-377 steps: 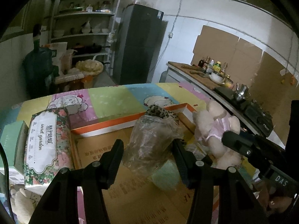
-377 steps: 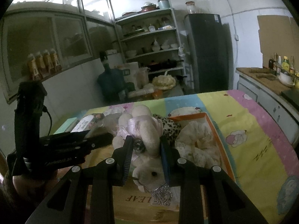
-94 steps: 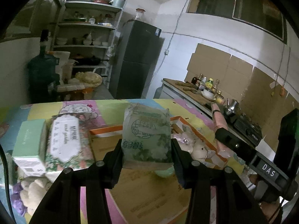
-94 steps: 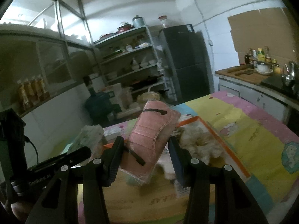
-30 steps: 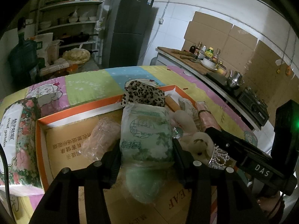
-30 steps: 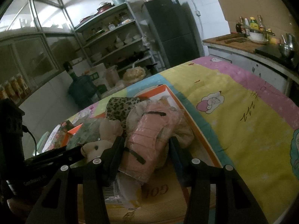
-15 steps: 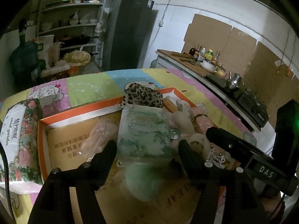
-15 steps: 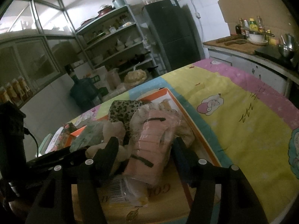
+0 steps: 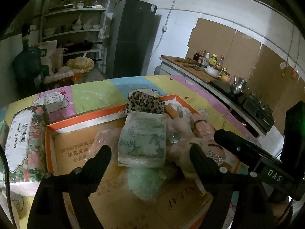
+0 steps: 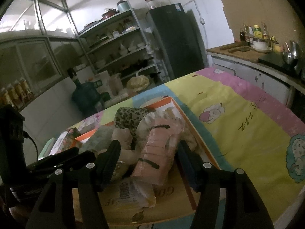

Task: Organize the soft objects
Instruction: 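Lower both tools into the box and open them to release both packets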

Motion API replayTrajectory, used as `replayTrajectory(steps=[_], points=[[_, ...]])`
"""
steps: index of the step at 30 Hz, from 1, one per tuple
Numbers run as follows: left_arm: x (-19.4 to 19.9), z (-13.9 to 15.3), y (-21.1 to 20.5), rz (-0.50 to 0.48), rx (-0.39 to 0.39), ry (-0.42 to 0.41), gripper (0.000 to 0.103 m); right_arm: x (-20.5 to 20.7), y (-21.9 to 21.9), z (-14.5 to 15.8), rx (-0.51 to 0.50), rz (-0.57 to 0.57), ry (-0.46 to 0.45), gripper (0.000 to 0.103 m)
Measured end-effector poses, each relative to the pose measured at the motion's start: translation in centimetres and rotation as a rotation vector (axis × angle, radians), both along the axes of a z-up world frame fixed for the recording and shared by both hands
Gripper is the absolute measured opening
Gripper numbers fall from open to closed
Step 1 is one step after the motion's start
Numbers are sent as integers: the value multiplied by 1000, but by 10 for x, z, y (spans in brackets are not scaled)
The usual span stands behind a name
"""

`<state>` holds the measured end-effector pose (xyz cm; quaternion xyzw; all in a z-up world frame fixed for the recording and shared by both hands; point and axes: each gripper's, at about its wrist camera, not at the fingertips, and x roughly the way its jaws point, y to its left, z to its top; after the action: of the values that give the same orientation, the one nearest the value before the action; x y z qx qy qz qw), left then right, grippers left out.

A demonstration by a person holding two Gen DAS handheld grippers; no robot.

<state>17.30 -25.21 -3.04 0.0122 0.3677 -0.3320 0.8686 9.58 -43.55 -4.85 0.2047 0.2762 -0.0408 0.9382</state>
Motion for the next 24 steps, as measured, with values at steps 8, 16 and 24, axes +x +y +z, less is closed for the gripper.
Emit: replayTrajectory(steps=[8, 16, 24], points=[[-8, 8, 6, -2, -8, -22, 84, -7, 8, 10, -22, 1, -18, 64], [-17, 17, 16, -1, -23, -44, 84, -14, 19, 21, -41, 6, -34, 65], [-28, 25, 32, 15, -38, -67, 84, -21, 32, 30, -59, 16, -50, 65]])
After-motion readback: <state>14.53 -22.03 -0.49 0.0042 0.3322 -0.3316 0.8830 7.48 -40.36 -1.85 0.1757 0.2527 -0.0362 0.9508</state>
